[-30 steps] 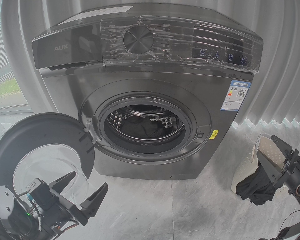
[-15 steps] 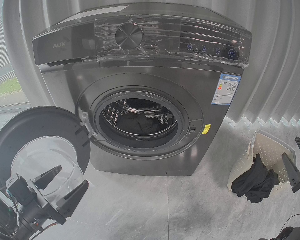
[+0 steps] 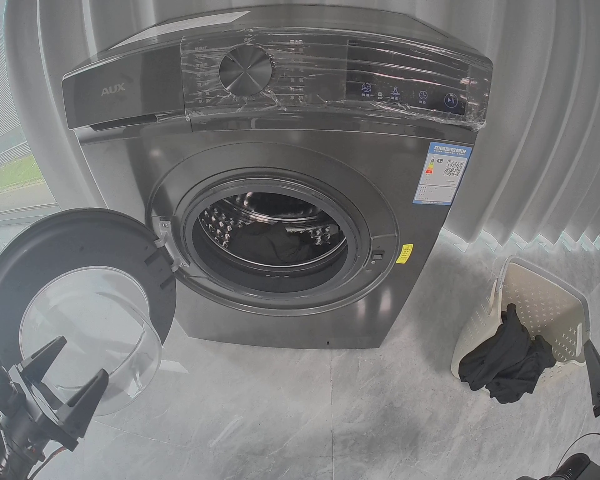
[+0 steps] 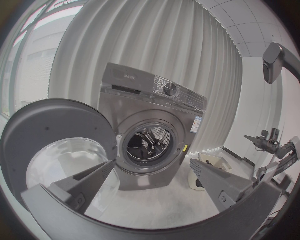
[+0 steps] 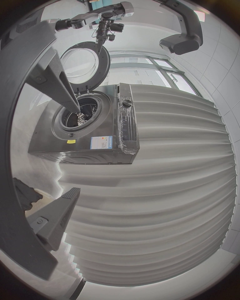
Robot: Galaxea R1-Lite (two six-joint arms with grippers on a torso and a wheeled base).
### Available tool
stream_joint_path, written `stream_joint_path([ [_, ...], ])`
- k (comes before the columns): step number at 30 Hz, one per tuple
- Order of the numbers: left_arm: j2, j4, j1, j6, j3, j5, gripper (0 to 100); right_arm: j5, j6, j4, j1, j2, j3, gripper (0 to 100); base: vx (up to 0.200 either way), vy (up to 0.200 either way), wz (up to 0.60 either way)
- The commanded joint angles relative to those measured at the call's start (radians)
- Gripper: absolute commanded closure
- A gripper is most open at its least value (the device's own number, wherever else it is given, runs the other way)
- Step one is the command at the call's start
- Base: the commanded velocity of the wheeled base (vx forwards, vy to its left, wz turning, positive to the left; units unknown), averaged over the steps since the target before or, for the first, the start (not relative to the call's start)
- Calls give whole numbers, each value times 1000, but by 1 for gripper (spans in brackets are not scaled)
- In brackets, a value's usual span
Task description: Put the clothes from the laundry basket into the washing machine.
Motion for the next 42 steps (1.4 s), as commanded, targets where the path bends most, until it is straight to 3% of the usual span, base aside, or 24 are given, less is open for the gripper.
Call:
stream_joint_path([
  [1,-138,59,110,38,17,-15,0,26,1,70,-52,-150,-25,0,0,0,0],
  [7,-258,227,171,53,17,-52,0,39,1,85,-81,-200,-23,0,0,0,0],
  [13,-465,429,275,55,16,-189,0,39,3,182,-80,-306,31,0,0,0,0],
  [16,-536,515,320,67,11,-209,0,29,9,255,-81,-352,35,0,0,0,0],
  [18,-536,515,320,67,11,-209,0,29,9,255,-81,-352,35,0,-200,0,0],
  [19,-594,581,348,93,16,-212,0,-7,10,278,-81,-348,35,0,-200,0,0],
  [21,-617,604,361,98,16,-203,0,-33,12,329,-84,-348,35,0,-200,0,0],
  [24,-618,625,366,84,17,-193,0,-71,9,553,-101,-355,35,0,-67,0,0],
  [26,-618,659,368,75,17,-173,0,-54,14,671,-159,-427,21,0,0,0,0],
  [28,-618,704,371,67,16,-160,0,-51,18,682,-158,-437,11,0,0,0,0],
  [33,-617,691,392,63,17,-153,0,-54,27,648,-156,-424,23,0,0,0,0],
  [35,-617,693,440,40,16,-152,0,-33,40,643,-155,-424,26,0,-100,0,0],
  [38,-617,693,452,63,17,-126,0,13,38,643,-155,-424,26,0,-200,0,0],
  [42,-617,693,453,50,17,-101,0,44,10,654,-155,-424,23,0,-100,0,0],
])
